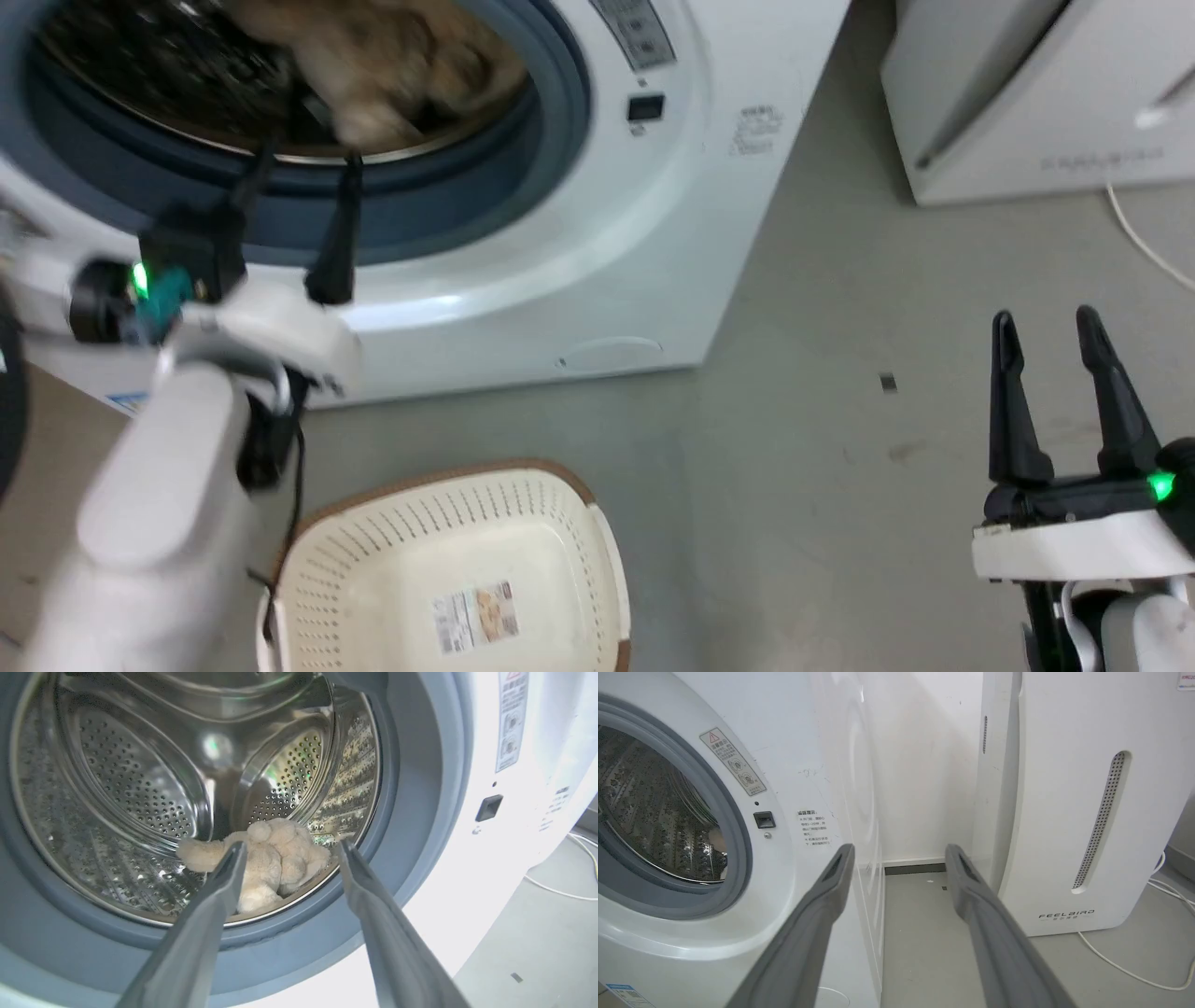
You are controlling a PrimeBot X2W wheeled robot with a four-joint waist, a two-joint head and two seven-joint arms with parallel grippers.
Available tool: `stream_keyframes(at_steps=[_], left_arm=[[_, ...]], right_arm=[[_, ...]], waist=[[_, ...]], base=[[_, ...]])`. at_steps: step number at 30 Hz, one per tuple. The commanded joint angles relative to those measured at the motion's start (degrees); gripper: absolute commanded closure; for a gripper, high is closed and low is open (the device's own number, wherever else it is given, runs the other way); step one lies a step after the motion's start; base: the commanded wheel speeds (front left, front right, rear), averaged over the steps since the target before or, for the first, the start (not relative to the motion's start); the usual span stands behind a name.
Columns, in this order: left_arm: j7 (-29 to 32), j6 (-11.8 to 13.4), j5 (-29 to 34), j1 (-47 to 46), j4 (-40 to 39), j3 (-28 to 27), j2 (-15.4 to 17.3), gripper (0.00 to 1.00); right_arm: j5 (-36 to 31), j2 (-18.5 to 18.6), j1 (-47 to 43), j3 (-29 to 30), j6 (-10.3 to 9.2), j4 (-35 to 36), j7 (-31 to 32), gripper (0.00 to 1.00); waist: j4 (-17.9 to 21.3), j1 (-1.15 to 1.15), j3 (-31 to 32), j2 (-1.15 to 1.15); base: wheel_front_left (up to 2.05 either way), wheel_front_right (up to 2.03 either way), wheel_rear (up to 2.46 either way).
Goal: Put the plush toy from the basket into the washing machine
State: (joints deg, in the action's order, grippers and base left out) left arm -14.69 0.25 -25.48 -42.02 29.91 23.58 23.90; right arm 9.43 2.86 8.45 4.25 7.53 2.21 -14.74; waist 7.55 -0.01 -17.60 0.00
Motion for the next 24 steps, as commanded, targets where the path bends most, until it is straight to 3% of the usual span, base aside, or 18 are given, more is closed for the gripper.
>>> stream_keyframes(at_steps=[1,10,17,24], left_arm=[[-0.29,1.19,0.32,3.76,-3.0,-1.4,-0.68,0.0],[-0.3,6.65,4.65,24.38,-19.29,-7.68,-4.64,0.0],[-0.3,8.26,8.01,35.59,-23.95,-10.32,-8.32,0.0],[-0.3,7.67,10.45,42.35,-25.46,-13.65,-11.2,0.0]], right_arm=[[-0.19,0.01,-1.19,0.16,-0.04,-0.28,-0.26,0.0],[-0.29,0.01,-5.08,0.42,-0.04,-0.98,-0.26,0.0],[-0.2,0.01,-7.41,-0.15,-0.04,-1.31,-0.26,0.0],[0.77,0.01,-9.6,-0.64,-0.04,-1.36,-0.26,0.0]], waist=[[-2.65,0.01,4.49,0.0],[-4.9,0.01,10.47,0.0],[-5.24,0.01,13.09,0.0],[-5.15,0.01,13.95,0.0]], base=[[0.0,0.0,0.0],[0.0,0.0,0.0],[0.0,0.0,0.0],[0.0,0.0,0.0]])
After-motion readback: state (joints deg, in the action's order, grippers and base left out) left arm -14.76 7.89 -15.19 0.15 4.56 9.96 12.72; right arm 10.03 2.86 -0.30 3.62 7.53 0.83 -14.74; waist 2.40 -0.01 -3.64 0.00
